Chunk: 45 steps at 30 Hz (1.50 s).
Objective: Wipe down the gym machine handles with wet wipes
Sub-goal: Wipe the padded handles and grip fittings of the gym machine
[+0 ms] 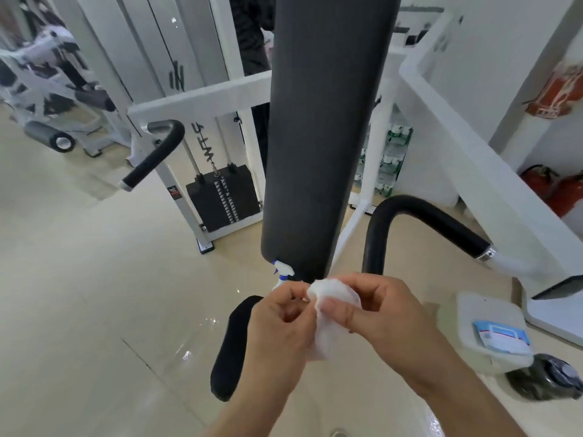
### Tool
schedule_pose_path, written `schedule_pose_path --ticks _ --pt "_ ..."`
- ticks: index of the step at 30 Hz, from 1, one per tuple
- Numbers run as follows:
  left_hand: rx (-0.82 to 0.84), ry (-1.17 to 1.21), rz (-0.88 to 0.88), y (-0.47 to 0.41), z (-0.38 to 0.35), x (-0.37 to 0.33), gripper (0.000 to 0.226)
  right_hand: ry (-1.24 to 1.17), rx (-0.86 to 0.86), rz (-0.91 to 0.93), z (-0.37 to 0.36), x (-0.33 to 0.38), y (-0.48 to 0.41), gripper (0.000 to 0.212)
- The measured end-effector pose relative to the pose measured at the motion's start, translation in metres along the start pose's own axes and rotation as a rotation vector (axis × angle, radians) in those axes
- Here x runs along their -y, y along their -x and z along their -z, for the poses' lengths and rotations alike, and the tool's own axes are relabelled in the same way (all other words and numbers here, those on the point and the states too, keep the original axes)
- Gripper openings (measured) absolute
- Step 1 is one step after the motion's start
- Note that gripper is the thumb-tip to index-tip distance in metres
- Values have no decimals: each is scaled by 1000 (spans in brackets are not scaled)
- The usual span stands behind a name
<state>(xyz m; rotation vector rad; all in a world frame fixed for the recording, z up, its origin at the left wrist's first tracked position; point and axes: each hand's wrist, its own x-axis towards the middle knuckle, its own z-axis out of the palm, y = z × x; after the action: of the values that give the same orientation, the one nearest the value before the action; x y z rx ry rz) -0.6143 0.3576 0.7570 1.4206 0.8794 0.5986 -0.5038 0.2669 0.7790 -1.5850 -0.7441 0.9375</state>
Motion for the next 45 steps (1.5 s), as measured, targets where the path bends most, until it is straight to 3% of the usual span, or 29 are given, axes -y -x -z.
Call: schedule_pose_path --ticks 3,5,9,13,17,20,22,24,26,30,34,38,41,45 --pt "4 136 51 5 31 -5 15 -132 -15 -19 -28 4 -12 14" --pt "22 196 75 6 62 -4 25 -259 -6 -86 -48 9 -22 16" --pt "96 195 123 8 129 1 24 -455 -17 -231 -107 19 -37 14" --pt "123 6 66 13 223 12 17 -386 -73 -207 -189 25 -49 19" --pt "69 58 51 18 324 17 3 -460 -154 -192 -268 38 -61 19" --pt "-38 52 66 18 384 18 6 -180 -226 -60 -311 50 -68 30" --pt "-84 -47 66 15 414 19 14 -61 -217 6 -337 60 -74 33" --pt "-121 -387 17 5 432 24 23 -1 -151 6 -358 68 -80 33" --pt "-114 -627 -60 -4 438 18 14 53 -61 13 -376 78 -86 34" --pt "63 -315 -157 -35 438 -3 34 126 39 32 -403 96 -102 29" --pt "-53 -23 -136 -67 439 -6 17 87 9 53 -416 97 -132 20" --pt "-14 203 -32 -103 450 -6 32 -333 25 -57 -430 90 -173 24" --pt "24 249 -21 -139 454 -13 32 -546 -92 -120 -445 86 -207 32" --pt "21 243 -37 -196 464 -25 32 -320 -326 -82 -448 82 -254 29"
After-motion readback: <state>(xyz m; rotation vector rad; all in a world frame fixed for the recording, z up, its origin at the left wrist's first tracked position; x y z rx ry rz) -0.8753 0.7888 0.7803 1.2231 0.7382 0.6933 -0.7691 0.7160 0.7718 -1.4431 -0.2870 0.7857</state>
